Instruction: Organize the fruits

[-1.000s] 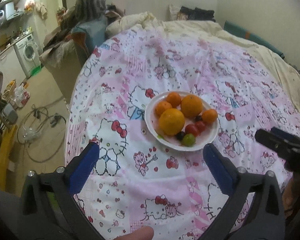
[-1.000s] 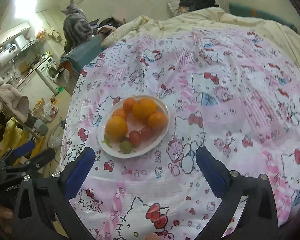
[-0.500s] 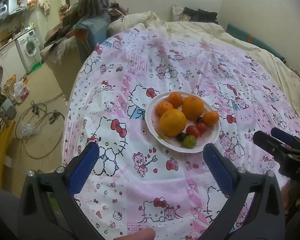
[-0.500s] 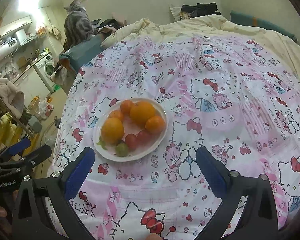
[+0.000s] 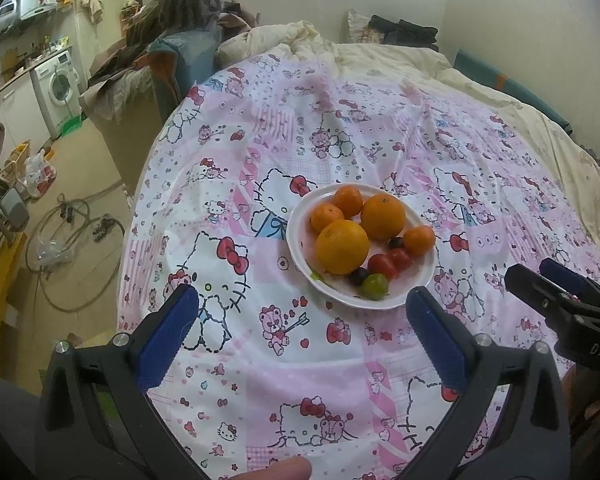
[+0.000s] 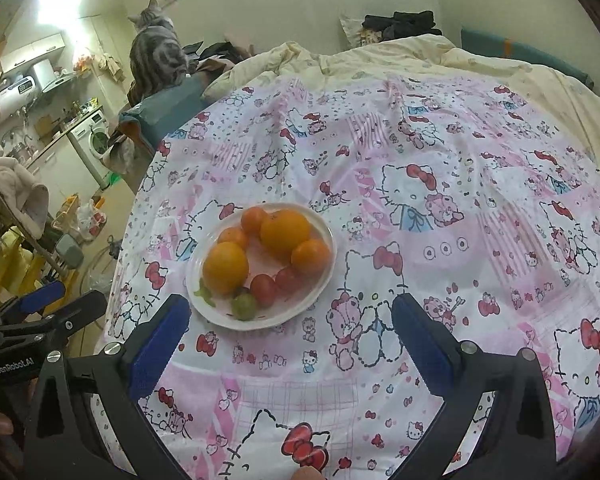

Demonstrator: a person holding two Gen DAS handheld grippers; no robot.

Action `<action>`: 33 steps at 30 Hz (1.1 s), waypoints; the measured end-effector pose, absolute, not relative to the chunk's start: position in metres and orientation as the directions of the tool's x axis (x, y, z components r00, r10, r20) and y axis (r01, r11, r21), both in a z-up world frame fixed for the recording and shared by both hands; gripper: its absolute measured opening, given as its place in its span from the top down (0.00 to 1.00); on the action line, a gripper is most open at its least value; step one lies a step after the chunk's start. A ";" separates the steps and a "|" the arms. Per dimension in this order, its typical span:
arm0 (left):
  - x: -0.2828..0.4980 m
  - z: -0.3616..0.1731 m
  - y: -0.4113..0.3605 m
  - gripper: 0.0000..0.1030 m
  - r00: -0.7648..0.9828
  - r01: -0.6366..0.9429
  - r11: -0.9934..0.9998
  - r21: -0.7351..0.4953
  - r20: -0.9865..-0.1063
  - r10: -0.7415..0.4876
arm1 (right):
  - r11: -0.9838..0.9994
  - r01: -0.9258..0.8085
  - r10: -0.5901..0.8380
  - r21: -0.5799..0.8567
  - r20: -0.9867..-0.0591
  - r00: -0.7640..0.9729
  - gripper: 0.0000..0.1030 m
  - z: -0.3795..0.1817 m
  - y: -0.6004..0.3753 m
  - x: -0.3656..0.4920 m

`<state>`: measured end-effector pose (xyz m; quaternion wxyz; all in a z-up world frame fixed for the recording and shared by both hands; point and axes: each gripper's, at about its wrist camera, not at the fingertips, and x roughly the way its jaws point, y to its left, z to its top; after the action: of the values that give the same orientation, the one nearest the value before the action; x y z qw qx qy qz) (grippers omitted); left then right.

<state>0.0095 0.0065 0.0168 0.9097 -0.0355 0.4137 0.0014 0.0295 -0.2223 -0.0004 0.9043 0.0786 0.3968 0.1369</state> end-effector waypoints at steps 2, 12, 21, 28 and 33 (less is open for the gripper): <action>0.010 0.017 0.006 0.01 0.656 -0.032 0.997 -0.067 -0.754 -0.029 | 0.951 -0.187 0.307 0.245 -0.695 0.650 0.00 0.000 -0.222 0.030; 0.010 0.017 0.006 0.01 0.653 -0.044 0.996 -0.081 -0.757 -0.033 | 0.952 -0.191 0.305 0.238 -0.694 0.652 0.00 0.001 -0.221 0.030; 0.010 0.016 0.003 0.01 0.648 -0.034 0.996 -0.080 -0.761 -0.039 | 0.953 -0.196 0.303 0.232 -0.693 0.654 0.00 0.001 -0.219 0.030; 0.009 0.016 0.002 0.01 0.648 -0.036 0.996 -0.078 -0.760 -0.036 | 0.953 -0.195 0.301 0.230 -0.691 0.657 0.00 0.002 -0.219 0.032; 0.008 0.015 0.003 0.01 0.647 -0.037 0.996 -0.078 -0.761 -0.036 | 0.954 -0.197 0.300 0.226 -0.692 0.657 0.00 0.002 -0.219 0.032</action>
<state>0.0083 0.0026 0.0153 0.9066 -0.0431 0.4199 0.0003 0.0317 -0.2193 0.0015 0.9078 0.0657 0.3910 0.1368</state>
